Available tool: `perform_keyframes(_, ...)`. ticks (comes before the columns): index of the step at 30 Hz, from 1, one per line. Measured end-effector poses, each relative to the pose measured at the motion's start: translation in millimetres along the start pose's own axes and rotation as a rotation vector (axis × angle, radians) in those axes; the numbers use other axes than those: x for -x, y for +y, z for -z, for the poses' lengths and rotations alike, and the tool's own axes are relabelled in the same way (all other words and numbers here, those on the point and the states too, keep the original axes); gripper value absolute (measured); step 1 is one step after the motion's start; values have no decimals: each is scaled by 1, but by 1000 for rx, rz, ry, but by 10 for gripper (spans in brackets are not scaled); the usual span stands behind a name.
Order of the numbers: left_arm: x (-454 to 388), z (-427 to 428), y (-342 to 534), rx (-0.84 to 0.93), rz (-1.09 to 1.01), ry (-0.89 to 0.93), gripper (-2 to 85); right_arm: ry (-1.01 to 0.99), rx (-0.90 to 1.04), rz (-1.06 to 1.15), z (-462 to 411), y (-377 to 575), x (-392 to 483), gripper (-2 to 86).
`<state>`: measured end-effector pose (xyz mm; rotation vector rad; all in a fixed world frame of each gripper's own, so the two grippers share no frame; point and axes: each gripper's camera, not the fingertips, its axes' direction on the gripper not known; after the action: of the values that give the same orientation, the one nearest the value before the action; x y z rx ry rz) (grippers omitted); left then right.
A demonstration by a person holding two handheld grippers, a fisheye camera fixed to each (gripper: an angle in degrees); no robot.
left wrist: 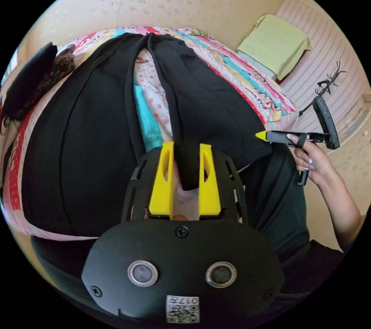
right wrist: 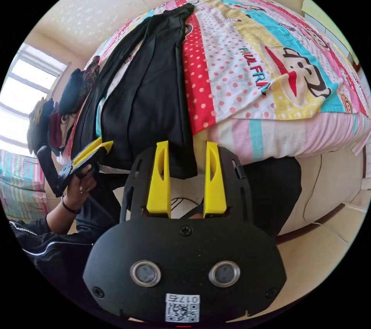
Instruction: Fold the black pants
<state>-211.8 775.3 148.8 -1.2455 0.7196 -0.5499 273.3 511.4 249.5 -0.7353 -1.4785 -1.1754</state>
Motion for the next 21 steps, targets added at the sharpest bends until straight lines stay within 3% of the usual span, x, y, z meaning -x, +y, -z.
perform_keyframes(3, -2, 4, -1, 47, 24, 16, 82, -115, 26, 82, 8, 6, -1, 48)
perform_keyframes(8, 3, 28, -5, 124, 30, 210, 35, -332, 158, 123, 41, 7, -14, 34)
perform_keyframes(13, -23, 40, 5, 141, -67, 262, 32, -266, 100, 204, 99, 29, 2, 31)
perform_keyframes(17, -33, -11, 17, 267, -16, 212, 38, -176, 206, 80, 57, 37, -14, 31)
perform_keyframes(21, -38, -11, 18, 309, -2, 243, 45, -260, 172, 56, 71, 46, -7, 38)
